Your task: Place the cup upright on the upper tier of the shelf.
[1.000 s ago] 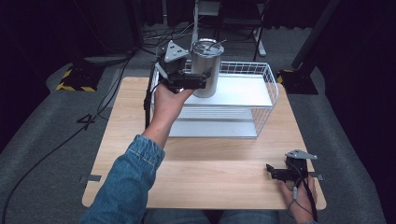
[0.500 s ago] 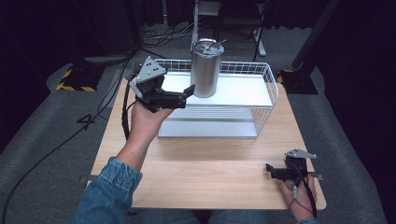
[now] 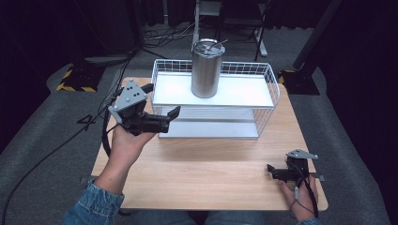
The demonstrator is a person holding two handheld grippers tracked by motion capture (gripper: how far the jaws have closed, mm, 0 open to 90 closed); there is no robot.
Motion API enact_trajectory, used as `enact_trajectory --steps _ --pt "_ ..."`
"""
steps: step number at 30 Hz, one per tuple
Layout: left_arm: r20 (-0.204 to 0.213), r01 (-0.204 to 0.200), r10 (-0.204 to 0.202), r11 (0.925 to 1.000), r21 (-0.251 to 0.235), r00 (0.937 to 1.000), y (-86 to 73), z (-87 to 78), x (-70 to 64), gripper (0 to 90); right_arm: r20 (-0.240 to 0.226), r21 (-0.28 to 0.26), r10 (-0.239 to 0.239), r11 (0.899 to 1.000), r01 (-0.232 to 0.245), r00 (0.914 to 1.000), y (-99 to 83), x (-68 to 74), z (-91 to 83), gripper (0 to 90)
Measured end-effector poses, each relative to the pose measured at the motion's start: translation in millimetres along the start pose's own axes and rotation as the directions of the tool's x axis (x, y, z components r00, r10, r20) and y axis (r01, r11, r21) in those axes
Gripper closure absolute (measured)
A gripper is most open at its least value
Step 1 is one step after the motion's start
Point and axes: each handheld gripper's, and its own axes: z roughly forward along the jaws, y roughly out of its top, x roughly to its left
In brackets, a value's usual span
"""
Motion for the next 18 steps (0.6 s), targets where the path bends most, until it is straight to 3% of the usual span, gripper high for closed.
enact_trajectory --steps 3,9,13,16,18 --pt "0.002 -0.013 0.013 0.9998 0.013 0.9999 -11.6 -7.6 3.7 0.0 0.0 0.0 0.0 1.0 0.0 1.0 0.0 0.0 0.0 1.1" --pt "0.021 0.02 -0.02 0.9997 0.013 0.9996 -42.5 -24.9 11.5 0.0 0.0 0.0 0.0 1.0 0.0 1.0 0.0 0.0 0.0 1.1" --pt "0.019 0.042 -0.043 0.9986 0.031 0.9989 -64.4 -30.0 16.0 0.0 0.0 0.0 0.0 1.0 0.0 1.0 0.0 0.0 0.0 1.1" --pt "0.039 0.068 -0.07 0.9971 0.035 0.9968 -80.8 -33.2 16.9 0.0 0.0 0.0 0.0 1.0 0.0 1.0 0.0 0.0 0.0 1.1" --pt "0.022 0.055 -0.057 0.9966 0.061 0.9982 -90.5 -34.3 15.5 0.0 0.0 0.0 0.0 1.0 0.0 1.0 0.0 0.0 0.0 1.1"
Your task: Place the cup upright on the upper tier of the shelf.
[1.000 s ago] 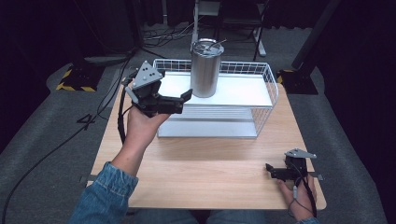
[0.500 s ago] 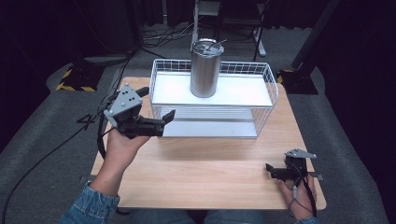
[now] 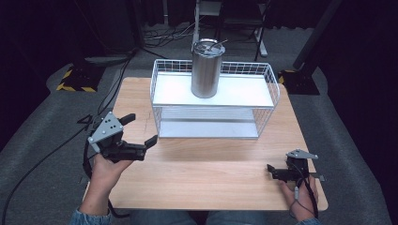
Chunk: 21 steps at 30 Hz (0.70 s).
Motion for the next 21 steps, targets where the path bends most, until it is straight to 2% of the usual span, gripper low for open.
enact_trajectory --steps 4,8,10,14,21 --pt "-0.028 -0.01 0.011 0.9992 0.039 0.9996 -22.1 -0.3 -0.3 0.1 0.0 0.0 0.0 1.0 0.0 1.0 0.0 0.0 0.0 1.1" --pt "-0.05 0.022 -0.018 0.9976 0.065 0.9986 -45.6 1.2 6.3 0.2 0.0 0.0 0.0 1.0 0.0 1.0 0.0 0.0 0.0 1.1" --pt "-0.05 0.037 -0.032 0.9925 0.116 0.9983 -53.0 3.1 10.7 0.2 0.0 0.0 0.0 1.0 0.0 1.0 0.0 0.0 0.0 1.1" --pt "-0.057 0.068 -0.061 0.9868 0.147 0.9966 -70.2 5.4 16.6 0.8 0.0 0.0 0.0 1.0 0.0 1.0 0.0 0.0 0.0 1.1" --pt "-0.086 0.129 -0.112 0.9669 0.22 0.9899 -104.9 16.0 25.9 2.0 0.0 0.0 0.0 1.0 0.0 1.0 0.0 0.0 0.0 1.1"
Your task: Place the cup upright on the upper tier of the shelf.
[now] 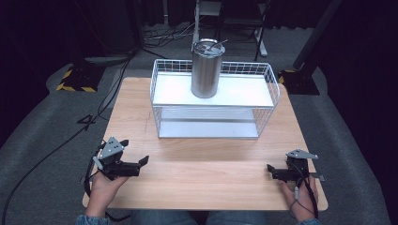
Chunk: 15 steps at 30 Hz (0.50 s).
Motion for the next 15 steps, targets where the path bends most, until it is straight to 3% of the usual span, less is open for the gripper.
enact_trajectory --steps 7,15 --pt "-0.024 0.037 -0.035 0.9972 0.065 0.9991 -23.2 11.8 10.4 2.2 0.0 0.0 0.0 1.0 0.0 1.0 0.0 0.0 0.0 1.1" --pt "-0.048 0.011 -0.003 0.9854 0.17 0.9988 -36.3 21.4 11.8 2.3 0.0 0.0 0.0 1.0 0.0 1.0 0.0 0.0 0.0 1.1"
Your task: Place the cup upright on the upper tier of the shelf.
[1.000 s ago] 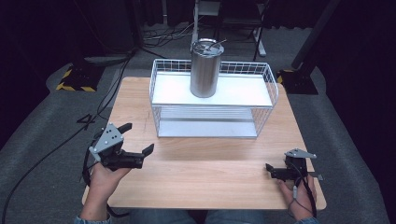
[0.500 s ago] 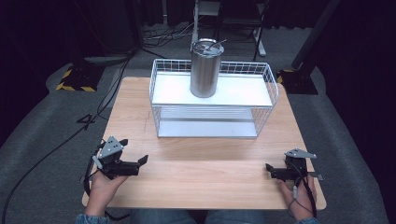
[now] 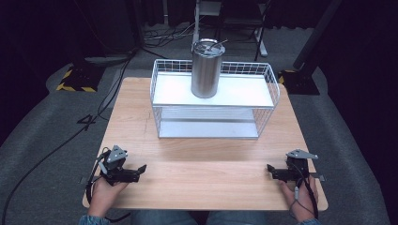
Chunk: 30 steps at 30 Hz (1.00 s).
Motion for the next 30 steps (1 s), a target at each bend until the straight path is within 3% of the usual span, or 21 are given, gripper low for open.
enact_trajectory --steps 5,10,15,18,30 --pt "-0.005 0.003 -0.003 0.9976 0.069 1.0 -4.5 7.1 0.6 2.3 0.0 0.0 0.0 1.0 0.0 1.0 0.0 0.0 0.0 1.1" --pt "-0.017 -0.008 0.011 0.989 0.148 0.9998 -7.3 16.1 -0.1 2.3 0.0 0.0 0.0 1.0 0.0 1.0 0.0 0.0 0.0 1.1" --pt "-0.028 -0.017 0.021 0.9881 0.153 0.9994 -7.6 18.0 -1.1 1.1 0.0 0.0 0.0 1.0 0.0 1.0 0.0 0.0 0.0 1.1" --pt "-0.024 -0.029 0.032 0.9913 0.129 0.9992 -10.0 19.0 0.4 0.0 0.0 0.0 0.0 1.0 0.0 1.0 0.0 0.0 0.0 1.1" --pt "-0.054 0.009 -0.003 0.9936 0.113 0.9986 -11.6 19.0 -3.7 0.2 0.0 0.0 0.0 1.0 0.0 1.0 0.0 0.0 0.0 1.1"
